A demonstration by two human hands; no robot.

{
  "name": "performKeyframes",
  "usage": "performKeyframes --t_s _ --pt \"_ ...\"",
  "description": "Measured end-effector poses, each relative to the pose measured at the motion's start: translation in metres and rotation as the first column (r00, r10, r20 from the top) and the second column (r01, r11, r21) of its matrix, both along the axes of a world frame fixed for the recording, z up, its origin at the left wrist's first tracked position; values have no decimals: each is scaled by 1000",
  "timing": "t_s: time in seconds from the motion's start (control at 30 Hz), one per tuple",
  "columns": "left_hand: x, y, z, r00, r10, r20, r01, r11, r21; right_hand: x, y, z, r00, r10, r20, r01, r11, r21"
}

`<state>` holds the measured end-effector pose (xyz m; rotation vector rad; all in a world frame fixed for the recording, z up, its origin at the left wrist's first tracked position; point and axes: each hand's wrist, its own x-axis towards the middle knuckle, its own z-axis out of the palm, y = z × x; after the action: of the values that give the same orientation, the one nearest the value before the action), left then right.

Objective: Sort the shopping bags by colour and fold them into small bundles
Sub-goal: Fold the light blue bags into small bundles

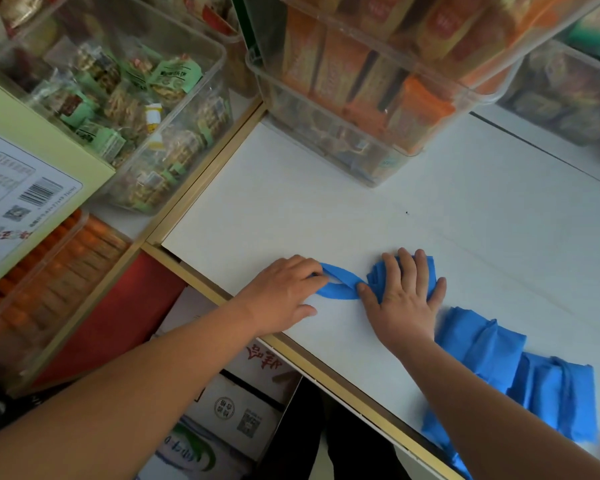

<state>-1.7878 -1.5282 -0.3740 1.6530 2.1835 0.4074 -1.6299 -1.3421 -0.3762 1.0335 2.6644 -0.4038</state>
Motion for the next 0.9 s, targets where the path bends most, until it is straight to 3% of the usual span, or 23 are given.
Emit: performKeyframes --t_s 0.1,0.2,0.3,0.33,0.4,0.47,0.53,0.77,0.9 --pt "-5 7 -1 997 -48 -65 52 997 58 -1 1 1 1000 6 8 -6 1000 -8" --pt "-3 14 5 963 -221 -152 237 967 98 -2 0 2 1000 2 21 -2 1000 -26" --pt "2 16 19 949 -311 -43 314 942 116 -1 3 4 999 5 35 -3 998 -55" --pt "4 17 26 967 -248 65 243 967 78 -1 4 5 999 3 36 0 997 -76" --pt "3 19 36 955 62 290 -49 998 -50 -1 4 6 1000 0 28 3 992 -126" --pt "5 25 40 825 346 446 -333 937 -110 -2 4 10 1000 -31 -2 30 984 -177" --pt "9 35 40 674 495 549 -503 851 -150 -3 4 13 999 -41 -21 36 978 -205" --pt "27 61 31 274 741 613 -671 604 -430 -5 1 12 999 0 48 4 997 -83" --pt "18 43 36 264 663 700 -594 684 -424 -3 1 10 999 6 41 -3 997 -81"
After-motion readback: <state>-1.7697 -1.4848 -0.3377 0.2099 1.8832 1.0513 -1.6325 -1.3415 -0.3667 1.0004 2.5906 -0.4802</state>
